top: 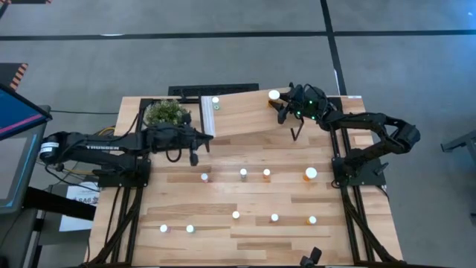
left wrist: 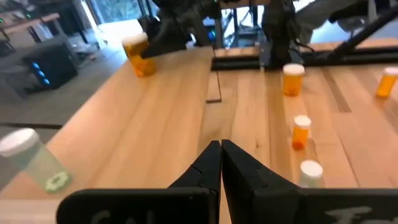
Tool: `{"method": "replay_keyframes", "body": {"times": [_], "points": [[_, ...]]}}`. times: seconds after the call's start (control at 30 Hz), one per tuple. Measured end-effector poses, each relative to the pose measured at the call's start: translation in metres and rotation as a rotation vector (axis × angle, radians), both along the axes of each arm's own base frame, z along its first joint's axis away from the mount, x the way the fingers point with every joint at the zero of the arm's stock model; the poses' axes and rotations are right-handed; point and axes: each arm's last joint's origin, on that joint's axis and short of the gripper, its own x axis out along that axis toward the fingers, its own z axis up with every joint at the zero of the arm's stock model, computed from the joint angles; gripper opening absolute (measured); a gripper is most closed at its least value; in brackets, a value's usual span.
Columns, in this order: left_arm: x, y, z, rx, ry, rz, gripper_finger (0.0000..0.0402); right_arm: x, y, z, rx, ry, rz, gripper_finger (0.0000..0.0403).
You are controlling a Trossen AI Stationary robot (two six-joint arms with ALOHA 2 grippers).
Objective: Pick and place medicine bottles onto shelf by color
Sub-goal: Put the top orange large pill bottle on the shelf
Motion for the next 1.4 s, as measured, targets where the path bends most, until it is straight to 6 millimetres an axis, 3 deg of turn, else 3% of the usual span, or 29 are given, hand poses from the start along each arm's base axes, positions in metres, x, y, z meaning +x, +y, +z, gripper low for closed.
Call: {"method": "replay_keyframes", "body": {"times": [0.37, 0.67, 1.4], "points": [[-0.007, -0.003, -0.019, 0.029, 0.226, -0.095, 0.0, 0.0, 0.0, 0.0, 0.003, -0.002, 0.002, 0.0225], [-0.009, 0.003, -0.02, 0.111, 0.268, 0.086, 0.0, 0.0, 0.0, 0.0, 0.003, -0.002, 0.003, 0.0225], [-0.017, 0.025, -0.022, 0.065, 0.287, 0.278, 0.0, 0.006, 0.007, 0.0, 0.005, 0.01, 0.04, 0.024]]}}
